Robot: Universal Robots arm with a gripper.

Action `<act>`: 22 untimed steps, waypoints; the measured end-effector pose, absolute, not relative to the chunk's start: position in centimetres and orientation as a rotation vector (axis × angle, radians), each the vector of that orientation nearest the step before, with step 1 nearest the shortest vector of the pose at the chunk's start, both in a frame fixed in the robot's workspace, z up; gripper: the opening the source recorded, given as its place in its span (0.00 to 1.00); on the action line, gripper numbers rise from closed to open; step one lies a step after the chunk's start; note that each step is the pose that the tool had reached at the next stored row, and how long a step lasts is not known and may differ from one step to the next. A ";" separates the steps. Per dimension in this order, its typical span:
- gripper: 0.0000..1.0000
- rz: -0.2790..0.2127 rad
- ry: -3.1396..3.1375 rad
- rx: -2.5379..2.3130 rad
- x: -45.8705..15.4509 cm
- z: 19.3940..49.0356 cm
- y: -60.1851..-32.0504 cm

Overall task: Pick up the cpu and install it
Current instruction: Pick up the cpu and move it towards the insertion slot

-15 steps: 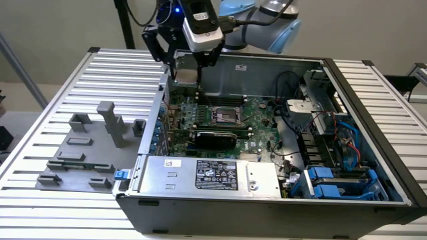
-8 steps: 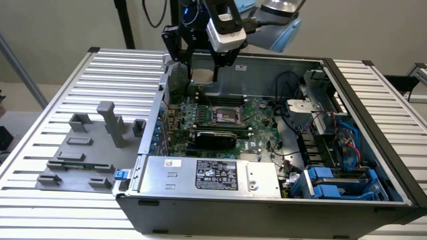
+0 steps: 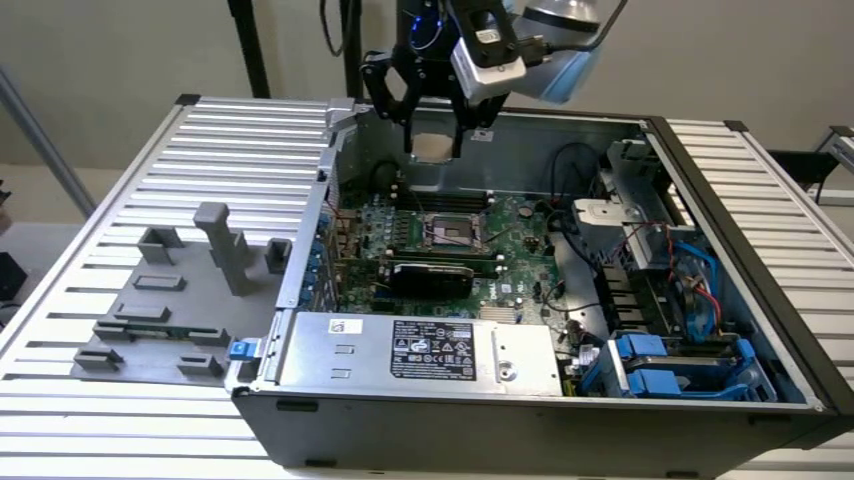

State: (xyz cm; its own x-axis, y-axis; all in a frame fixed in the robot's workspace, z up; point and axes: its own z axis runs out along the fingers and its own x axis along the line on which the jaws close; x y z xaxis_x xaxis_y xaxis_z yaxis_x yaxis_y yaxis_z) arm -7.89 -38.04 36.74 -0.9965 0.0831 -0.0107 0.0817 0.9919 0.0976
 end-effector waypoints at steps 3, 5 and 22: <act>0.55 0.152 3.120 0.129 -7.2 36.2 -36.9; 0.55 0.152 3.120 0.129 -6.8 35.9 -36.1; 0.55 0.152 3.123 0.088 -4.3 33.6 -33.2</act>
